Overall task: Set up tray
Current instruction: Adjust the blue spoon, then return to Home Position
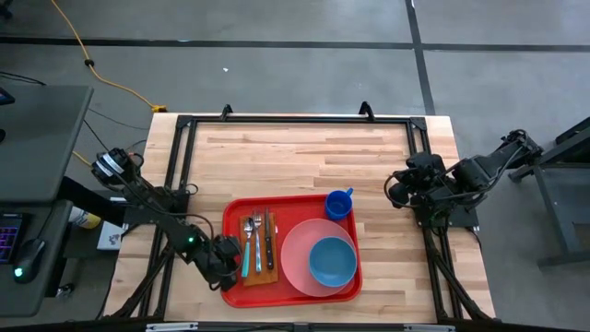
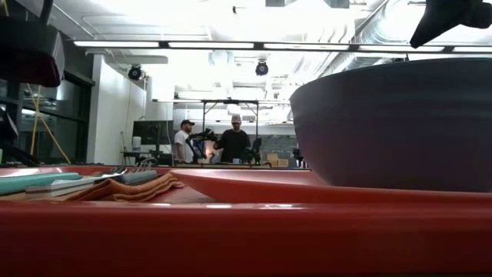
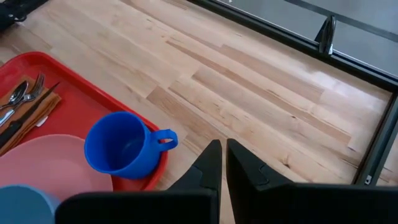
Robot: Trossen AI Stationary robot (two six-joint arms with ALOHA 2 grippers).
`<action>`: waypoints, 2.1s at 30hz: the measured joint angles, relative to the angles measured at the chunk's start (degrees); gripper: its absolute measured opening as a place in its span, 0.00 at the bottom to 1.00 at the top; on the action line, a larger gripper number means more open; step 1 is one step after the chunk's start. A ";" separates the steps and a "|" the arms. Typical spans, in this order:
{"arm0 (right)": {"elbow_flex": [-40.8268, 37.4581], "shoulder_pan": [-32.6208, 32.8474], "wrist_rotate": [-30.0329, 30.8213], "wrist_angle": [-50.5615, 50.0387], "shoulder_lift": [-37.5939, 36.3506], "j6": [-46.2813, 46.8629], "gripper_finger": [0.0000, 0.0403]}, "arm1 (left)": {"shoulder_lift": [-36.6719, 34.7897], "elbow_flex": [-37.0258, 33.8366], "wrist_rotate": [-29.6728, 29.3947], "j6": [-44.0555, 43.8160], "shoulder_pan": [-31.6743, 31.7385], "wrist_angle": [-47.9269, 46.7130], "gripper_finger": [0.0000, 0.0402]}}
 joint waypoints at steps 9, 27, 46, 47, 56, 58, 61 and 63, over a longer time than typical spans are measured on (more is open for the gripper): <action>-0.17 0.00 0.00 -0.02 0.02 -0.02 0.00 | 0.00 0.02 0.53 1.07 0.02 1.50 0.06; -0.17 0.00 0.15 -0.01 0.02 -0.04 0.00 | 1.23 0.04 -0.12 1.47 0.04 4.33 0.02; -0.20 0.00 0.43 -0.03 -0.12 -0.87 0.00 | 0.46 4.44 -3.88 10.02 3.05 5.30 0.04; -0.20 0.00 0.44 -0.03 -0.29 -0.87 0.00 | 0.46 5.04 -3.85 11.86 3.98 5.42 0.05; -0.22 1.36 2.03 0.25 -2.74 -1.61 0.00 | 0.32 10.93 -3.61 31.63 13.47 5.11 0.17; -0.22 2.19 3.50 1.23 -4.02 -2.46 0.00 | -1.41 11.71 -5.01 35.37 14.69 4.08 0.18; -0.22 3.28 5.92 2.70 -6.59 -4.23 0.00 | -5.65 12.14 -9.26 39.34 16.35 1.69 0.19; -0.22 3.69 7.72 3.66 -8.51 -5.34 0.00 | -10.52 12.04 -13.60 42.17 16.61 -2.81 0.19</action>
